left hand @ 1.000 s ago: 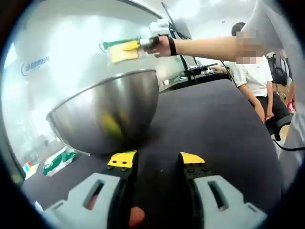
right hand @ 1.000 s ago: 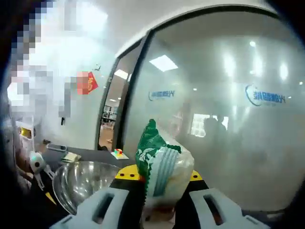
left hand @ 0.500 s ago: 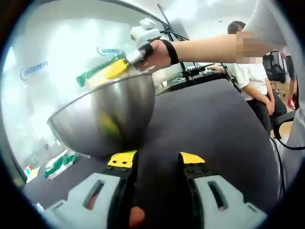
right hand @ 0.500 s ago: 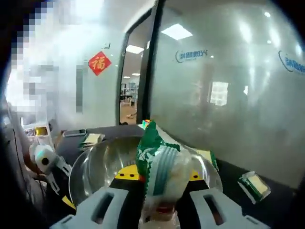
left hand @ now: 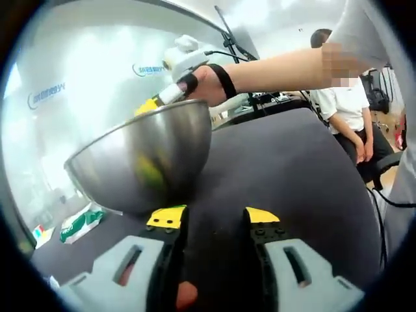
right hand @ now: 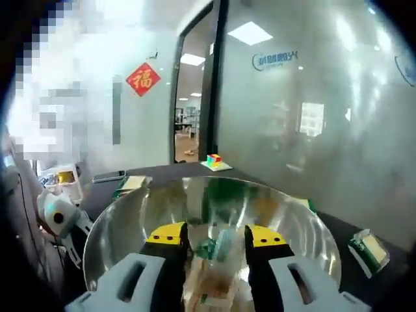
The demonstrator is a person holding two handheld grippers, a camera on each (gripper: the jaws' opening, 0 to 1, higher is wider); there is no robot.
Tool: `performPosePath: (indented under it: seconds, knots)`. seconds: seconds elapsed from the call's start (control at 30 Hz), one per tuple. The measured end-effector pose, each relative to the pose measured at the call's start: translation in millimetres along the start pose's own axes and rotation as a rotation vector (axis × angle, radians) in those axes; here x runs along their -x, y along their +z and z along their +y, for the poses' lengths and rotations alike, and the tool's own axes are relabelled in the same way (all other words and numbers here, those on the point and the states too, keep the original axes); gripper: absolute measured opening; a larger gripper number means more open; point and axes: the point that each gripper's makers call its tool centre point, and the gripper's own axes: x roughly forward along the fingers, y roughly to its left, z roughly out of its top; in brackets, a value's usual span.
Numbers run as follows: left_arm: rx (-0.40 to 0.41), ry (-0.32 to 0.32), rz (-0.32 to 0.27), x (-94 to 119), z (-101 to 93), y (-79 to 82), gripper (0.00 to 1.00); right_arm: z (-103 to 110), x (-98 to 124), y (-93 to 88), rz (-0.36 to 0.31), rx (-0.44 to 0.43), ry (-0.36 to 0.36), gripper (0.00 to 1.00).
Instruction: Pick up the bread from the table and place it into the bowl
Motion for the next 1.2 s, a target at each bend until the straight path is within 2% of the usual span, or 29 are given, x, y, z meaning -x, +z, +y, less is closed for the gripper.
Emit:
performPosePath:
  seconds: [0.07,0.23,0.43,0.53,0.6,0.63,0.67,0.7,0.8,0.87,0.93,1.0,1.07,1.17,1.2]
  knots:
    - [-0.001,-0.002,0.000,0.1,-0.5,-0.4,0.28,-6.0,7.1,11.4,-0.046,0.024,-0.018,0.36]
    - [-0.005,-0.012,-0.007,-0.8,-3.1,1.7,0.28,-18.7,31.1,29.0,-0.125,0.010,-0.075,0.39]
    - [-0.001,0.000,-0.023,-0.5,-0.8,5.0,0.31,-13.3,59.8,34.2,-0.211,-0.021,-0.100,0.39]
    - [0.003,0.003,-0.021,-0.6,-0.3,4.6,0.30,-4.5,80.4,43.1,-0.318,0.000,-0.130,0.36]
    - [-0.002,0.000,-0.015,-1.3,-1.6,3.7,0.30,7.8,105.2,57.2,-0.474,0.059,-0.180,0.27]
    - [-0.007,0.005,-0.014,-1.4,-1.2,3.9,0.30,17.9,113.8,58.5,-0.512,0.072,-0.179,0.26]
    - [-0.012,0.013,-0.017,-1.4,0.1,4.6,0.30,24.0,118.8,55.0,-0.507,0.081,-0.178,0.26]
    - [-0.004,0.024,-0.025,-0.4,2.1,6.6,0.30,29.0,127.4,55.9,-0.532,0.120,-0.192,0.26]
    - [0.055,0.118,-0.066,7.7,20.7,14.8,0.30,37.7,143.4,59.0,-0.576,0.130,-0.212,0.27]
    - [0.077,0.223,-0.056,18.4,39.9,13.1,0.31,43.7,151.6,62.0,-0.611,0.105,-0.197,0.29]
    - [0.073,0.294,-0.059,29.3,52.0,12.3,0.32,48.3,153.8,61.3,-0.623,0.079,-0.191,0.32]
    - [0.059,0.332,-0.055,40.0,57.5,10.4,0.33,53.7,149.8,58.3,-0.614,0.066,-0.185,0.34]
    - [0.016,0.373,-0.046,55.5,61.5,8.1,0.33,64.5,137.9,50.5,-0.573,0.071,-0.169,0.38]
    - [-0.072,0.432,0.001,85.6,67.7,-1.6,0.36,92.3,112.7,41.9,-0.521,0.073,-0.120,0.49]
    - [-0.090,0.449,0.018,93.7,70.3,-4.0,0.36,106.4,104.0,40.9,-0.509,0.091,-0.087,0.49]
